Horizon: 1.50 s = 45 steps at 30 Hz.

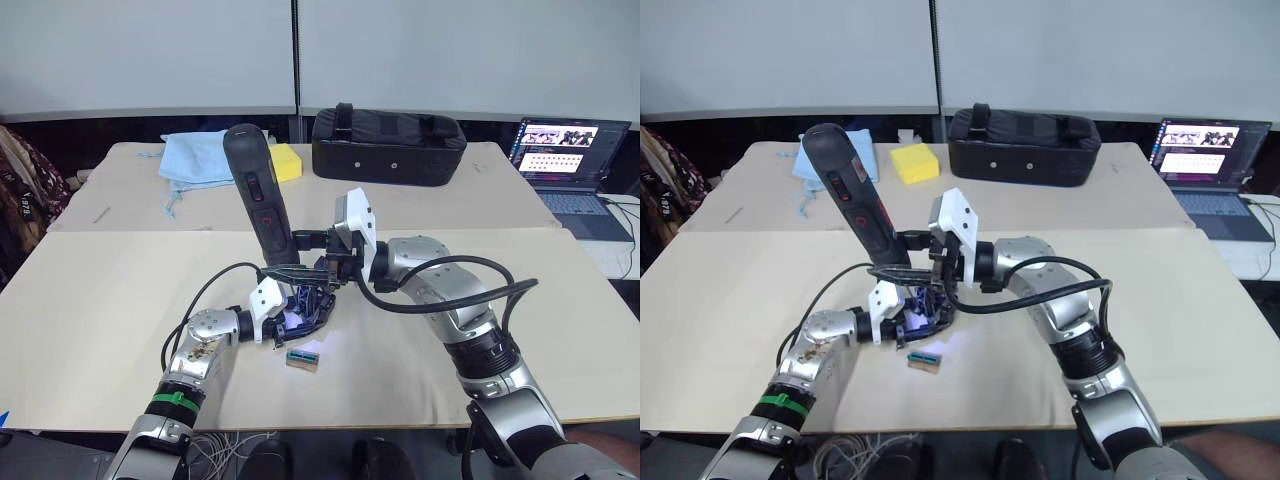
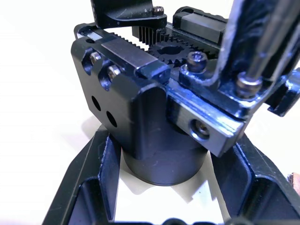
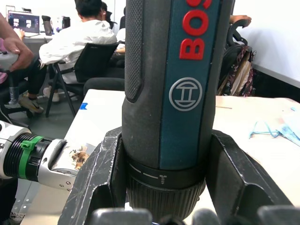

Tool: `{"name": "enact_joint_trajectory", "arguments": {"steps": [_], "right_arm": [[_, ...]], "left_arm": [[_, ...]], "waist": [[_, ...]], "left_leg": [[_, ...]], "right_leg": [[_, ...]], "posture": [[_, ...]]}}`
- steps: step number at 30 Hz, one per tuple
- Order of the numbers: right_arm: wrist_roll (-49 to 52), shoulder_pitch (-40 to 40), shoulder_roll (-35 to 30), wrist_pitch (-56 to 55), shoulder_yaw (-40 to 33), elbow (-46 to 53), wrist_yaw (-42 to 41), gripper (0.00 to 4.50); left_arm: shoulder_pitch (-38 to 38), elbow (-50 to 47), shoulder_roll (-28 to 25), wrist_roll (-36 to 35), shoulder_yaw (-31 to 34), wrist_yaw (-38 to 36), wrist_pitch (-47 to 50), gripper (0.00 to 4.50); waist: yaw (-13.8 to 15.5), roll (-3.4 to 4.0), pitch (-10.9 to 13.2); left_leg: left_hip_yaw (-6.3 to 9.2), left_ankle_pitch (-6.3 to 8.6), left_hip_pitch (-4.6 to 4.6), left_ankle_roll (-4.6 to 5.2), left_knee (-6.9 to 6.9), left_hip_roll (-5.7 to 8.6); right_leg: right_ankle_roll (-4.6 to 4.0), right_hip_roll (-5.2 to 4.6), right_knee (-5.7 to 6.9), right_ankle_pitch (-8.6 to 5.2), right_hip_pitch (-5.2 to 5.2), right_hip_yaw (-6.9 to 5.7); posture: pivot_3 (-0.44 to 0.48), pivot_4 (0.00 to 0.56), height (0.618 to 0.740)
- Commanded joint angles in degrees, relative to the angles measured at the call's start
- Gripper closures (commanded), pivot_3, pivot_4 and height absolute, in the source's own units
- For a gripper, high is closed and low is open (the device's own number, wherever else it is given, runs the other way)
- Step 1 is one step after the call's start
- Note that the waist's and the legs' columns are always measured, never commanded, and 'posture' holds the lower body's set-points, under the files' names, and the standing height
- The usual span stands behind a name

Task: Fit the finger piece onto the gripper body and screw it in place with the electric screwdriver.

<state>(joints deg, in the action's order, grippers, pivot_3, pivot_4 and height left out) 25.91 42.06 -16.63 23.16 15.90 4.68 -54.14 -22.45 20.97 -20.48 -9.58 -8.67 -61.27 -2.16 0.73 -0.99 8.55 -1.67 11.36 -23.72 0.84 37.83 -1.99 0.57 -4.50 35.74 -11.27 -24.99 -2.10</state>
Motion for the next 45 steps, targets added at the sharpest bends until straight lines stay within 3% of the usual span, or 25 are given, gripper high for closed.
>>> {"name": "enact_joint_trajectory", "arguments": {"steps": [1,20,27,29,32,34,39,45], "right_arm": [[-0.61,-0.64,-1.25,2.68,-1.18,-1.83,0.10,2.58],[15.25,2.86,-0.56,0.84,-13.12,7.48,-7.88,2.58],[21.10,3.99,-2.64,4.48,-16.73,11.30,-6.72,2.58],[22.21,3.69,-4.77,5.88,-17.61,12.55,-6.68,2.58],[24.21,2.42,-8.39,7.96,-19.27,14.38,-6.84,2.58],[25.83,1.47,-10.86,9.58,-20.73,15.72,-6.56,2.58],[30.32,-2.08,-21.96,16.00,-27.19,16.42,-6.88,2.58],[33.61,-4.16,-38.35,27.35,-33.58,8.51,-9.41,2.58]], "left_arm": [[1.41,0.56,0.19,0.37,-1.41,-0.30,1.35,2.23],[0.42,3.98,1.96,0.07,0.87,5.13,0.48,2.23],[-0.59,6.82,2.30,0.41,1.78,7.77,-1.96,2.23],[-0.64,7.24,2.05,0.31,1.81,7.92,-2.37,2.23],[-0.45,7.42,1.95,-0.33,2.20,7.81,-2.26,0.75],[0.01,7.23,1.60,-0.40,2.37,7.62,-2.48,0.13],[3.42,3.12,-1.54,-3.69,4.72,4.27,-0.96,0.13],[10.68,-5.86,-10.95,-11.99,11.30,-3.46,2.64,0.13]], "waist": [[0.00,0.00,0.00],[0.25,-0.06,0.20],[0.24,-0.04,0.21],[0.22,-0.03,0.22],[0.06,-0.03,0.22],[-0.02,-0.04,0.23],[-0.48,-0.10,0.34],[-1.78,-0.04,0.64]], "left_leg": [[0.00,0.00,-0.03,0.00,0.00,0.00],[0.04,-0.01,-0.30,0.01,0.01,0.02],[0.04,0.00,-0.26,0.00,0.00,-0.03],[0.04,0.00,-0.27,0.00,0.00,-0.04],[0.03,0.00,-0.27,-0.01,0.00,-0.05],[0.04,0.00,-0.27,-0.01,0.00,-0.06],[0.02,0.01,-0.28,-0.02,-0.01,-0.15],[-0.04,0.21,-0.16,-0.33,-0.18,-0.53]], "right_leg": [[0.00,0.00,0.00,0.00,-0.03,0.00],[0.06,-0.03,-0.07,0.05,-0.20,-0.04],[0.05,-0.05,-0.06,0.05,-0.18,-0.08],[0.04,-0.05,-0.06,0.05,-0.18,-0.09],[0.04,-0.05,-0.06,0.05,-0.19,-0.09],[0.04,-0.04,-0.06,0.05,-0.20,-0.10],[0.01,-0.04,-0.10,0.04,-0.24,-0.09],[-0.24,0.20,-0.24,-0.09,-0.33,-0.03]], "posture": [[0.000,0.150,0.740],[0.000,0.150,0.740],[0.000,0.150,0.740],[0.000,0.150,0.740],[0.000,0.150,0.740],[0.000,0.150,0.740],[0.000,0.150,0.740],[0.000,0.150,0.740]]}}
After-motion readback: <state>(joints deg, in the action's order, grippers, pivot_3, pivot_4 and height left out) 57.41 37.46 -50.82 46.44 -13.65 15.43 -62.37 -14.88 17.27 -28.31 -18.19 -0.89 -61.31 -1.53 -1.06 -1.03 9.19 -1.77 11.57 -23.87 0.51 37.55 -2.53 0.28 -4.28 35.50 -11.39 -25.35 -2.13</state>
